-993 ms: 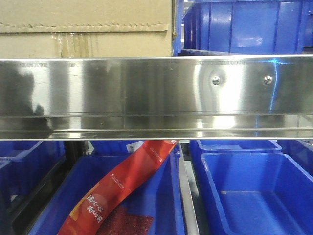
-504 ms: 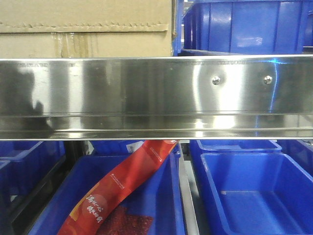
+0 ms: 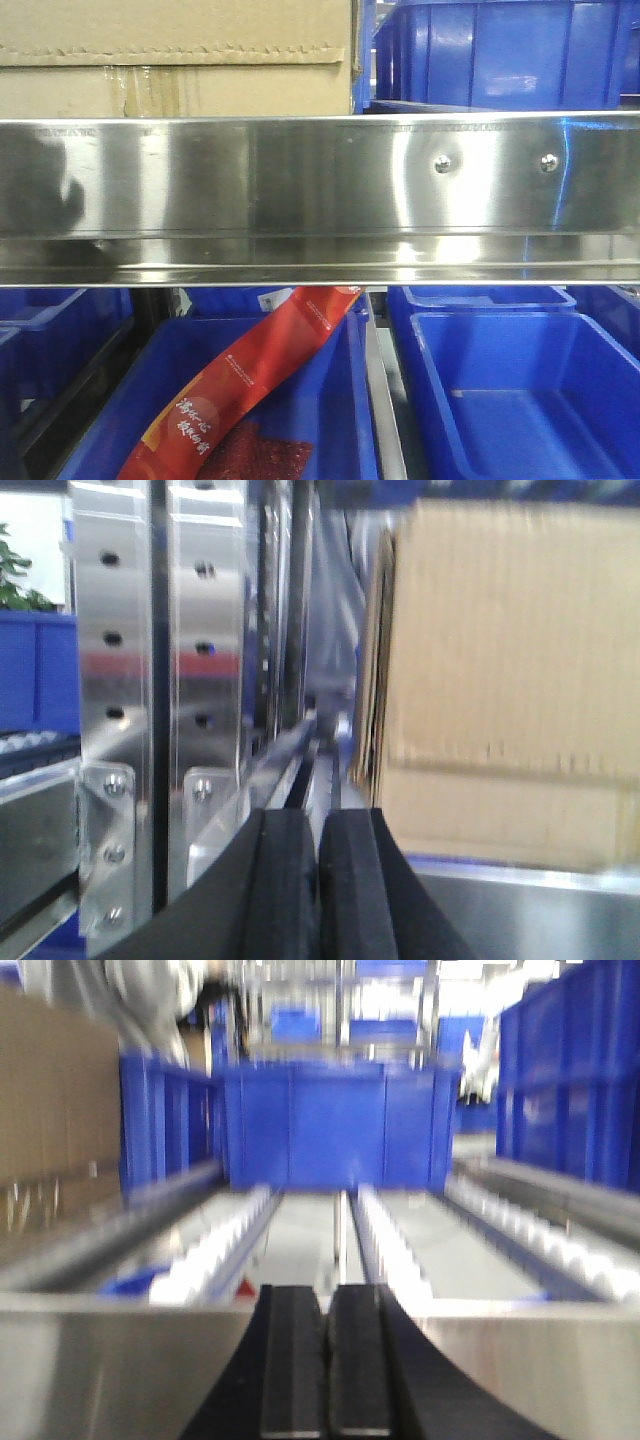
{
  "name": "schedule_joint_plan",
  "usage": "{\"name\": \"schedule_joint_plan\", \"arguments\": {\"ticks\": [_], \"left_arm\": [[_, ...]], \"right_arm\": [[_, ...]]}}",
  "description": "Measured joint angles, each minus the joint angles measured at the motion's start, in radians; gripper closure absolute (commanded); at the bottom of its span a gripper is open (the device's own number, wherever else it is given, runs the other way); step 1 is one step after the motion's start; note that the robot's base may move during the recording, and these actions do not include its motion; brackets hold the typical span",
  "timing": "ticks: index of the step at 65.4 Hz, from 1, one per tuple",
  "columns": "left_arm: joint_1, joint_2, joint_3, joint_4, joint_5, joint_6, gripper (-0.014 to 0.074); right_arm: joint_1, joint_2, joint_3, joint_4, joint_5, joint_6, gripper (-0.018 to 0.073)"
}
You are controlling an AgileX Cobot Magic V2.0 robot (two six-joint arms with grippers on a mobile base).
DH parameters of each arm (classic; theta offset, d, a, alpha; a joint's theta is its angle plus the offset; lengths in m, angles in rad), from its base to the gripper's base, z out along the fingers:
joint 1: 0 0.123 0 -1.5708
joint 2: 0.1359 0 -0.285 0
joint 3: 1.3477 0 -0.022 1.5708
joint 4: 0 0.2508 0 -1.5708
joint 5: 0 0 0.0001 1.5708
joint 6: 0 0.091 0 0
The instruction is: Grab carton from right shelf to conveyor
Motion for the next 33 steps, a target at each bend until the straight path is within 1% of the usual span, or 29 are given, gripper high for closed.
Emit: {"name": "schedule_joint_plan", "arguments": {"ticks": [5, 11, 14, 17, 21, 25, 29, 30, 33], "left_arm": [[0.0, 0.0, -0.022, -0.02, 0.013, 0.0, 0.0571], [0.0, 0.0, -0.108, -0.026, 0.091, 0.0, 0.0537], [0.0, 0.006, -0.175, -0.026, 0.137, 0.0, 0.0489], [0.0, 0.026, -0.25, -0.024, 0.207, 0.0, 0.0431], [0.0, 0.074, -0.348, -0.009, 0.291, 0.0, 0.035], [0.0, 0.133, -0.453, 0.0, 0.365, 0.0, 0.0271], [0.0, 0.2, -0.527, 0.004, 0.412, 0.0, 0.0201], [0.0, 0.215, -0.552, 0.006, 0.422, 0.0, 0.0187], [0.0, 0.268, -0.599, 0.008, 0.432, 0.0, 0.0143]], "right_arm": [[0.0, 0.0, -0.039, 0.002, 0.039, 0.0, 0.0627], [0.0, -0.001, -0.151, 0.002, 0.151, 0.0, 0.0624], [0.0, -0.001, -0.213, 0.002, 0.207, 0.0, 0.0605], [0.0, 0.009, -0.295, 0.002, 0.271, 0.0, 0.0547], [0.0, 0.034, -0.379, 0.006, 0.31, 0.0, 0.0425], [0.0, 0.078, -0.45, 0.014, 0.326, 0.0, 0.0256], [0.0, 0.126, -0.51, 0.02, 0.334, 0.0, 0.0123], [0.0, 0.138, -0.528, 0.022, 0.334, 0.0, 0.0078], [0.0, 0.179, -0.562, 0.022, 0.336, 0.0, -0.0013]]}}
